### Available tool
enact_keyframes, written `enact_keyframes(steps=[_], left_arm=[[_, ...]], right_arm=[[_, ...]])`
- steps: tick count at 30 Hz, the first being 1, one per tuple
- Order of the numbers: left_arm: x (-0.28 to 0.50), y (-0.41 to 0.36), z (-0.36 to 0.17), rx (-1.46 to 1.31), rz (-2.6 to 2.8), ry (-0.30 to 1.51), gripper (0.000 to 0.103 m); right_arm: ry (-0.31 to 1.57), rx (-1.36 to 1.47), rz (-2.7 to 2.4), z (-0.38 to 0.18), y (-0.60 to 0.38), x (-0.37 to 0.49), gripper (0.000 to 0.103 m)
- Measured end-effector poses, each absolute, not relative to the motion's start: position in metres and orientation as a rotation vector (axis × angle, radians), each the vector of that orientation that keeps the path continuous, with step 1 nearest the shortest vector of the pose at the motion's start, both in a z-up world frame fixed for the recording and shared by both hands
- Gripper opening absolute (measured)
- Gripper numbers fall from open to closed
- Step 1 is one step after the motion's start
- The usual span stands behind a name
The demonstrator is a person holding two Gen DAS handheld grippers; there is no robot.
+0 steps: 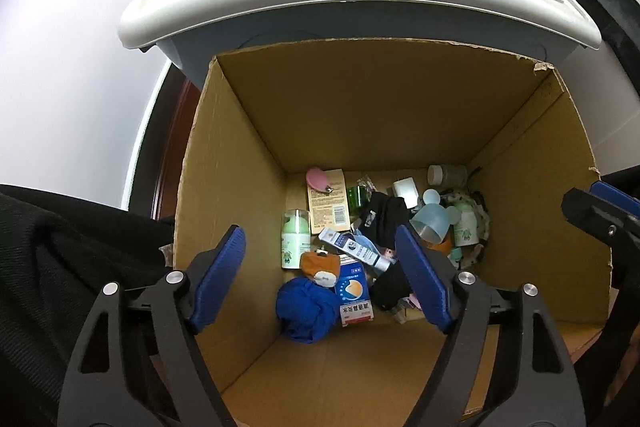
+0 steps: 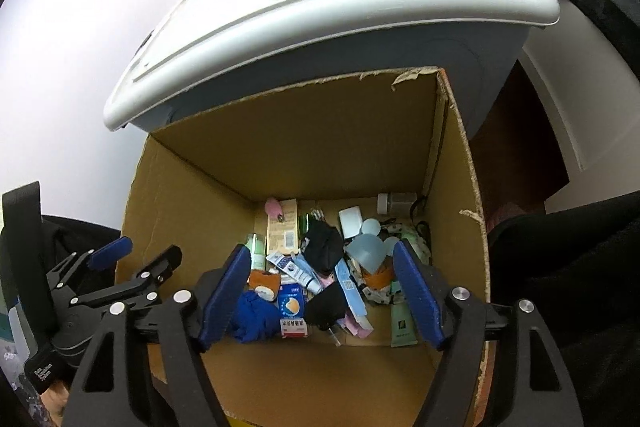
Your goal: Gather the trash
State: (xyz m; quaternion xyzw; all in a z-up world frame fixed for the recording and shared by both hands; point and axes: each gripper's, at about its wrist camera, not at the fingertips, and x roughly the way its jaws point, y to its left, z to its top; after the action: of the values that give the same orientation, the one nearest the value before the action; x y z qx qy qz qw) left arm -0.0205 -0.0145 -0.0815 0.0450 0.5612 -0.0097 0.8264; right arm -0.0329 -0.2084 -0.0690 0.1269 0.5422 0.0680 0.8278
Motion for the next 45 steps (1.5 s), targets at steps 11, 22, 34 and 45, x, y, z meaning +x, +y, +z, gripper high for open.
enact_keyframes(steps=[11,22,34,45], left_arm=[[-0.018,-0.012,-0.08,0.068,-0.035,1.19,0.076],[-0.006,-0.017,-0.063,0.029,-0.06,1.121,0.076],[0.003,-0.017,-0.055,0.005,-0.059,1.093,0.076],[0.003,-0.015,-0.061,0.023,-0.042,1.1,0.076]], right_arm=[[1.067,0.204,0.077,-0.061,-0.208,-0.036,0.086],[0.971,0.185,-0.008,-0.053,-0.206,-0.024,0.098],[0.932,0.182,-0.084,-0.048,-0.212,-0.015,0.098],[0.943,0.174,-0.093,-0.05,-0.213,-0.014,0.098]])
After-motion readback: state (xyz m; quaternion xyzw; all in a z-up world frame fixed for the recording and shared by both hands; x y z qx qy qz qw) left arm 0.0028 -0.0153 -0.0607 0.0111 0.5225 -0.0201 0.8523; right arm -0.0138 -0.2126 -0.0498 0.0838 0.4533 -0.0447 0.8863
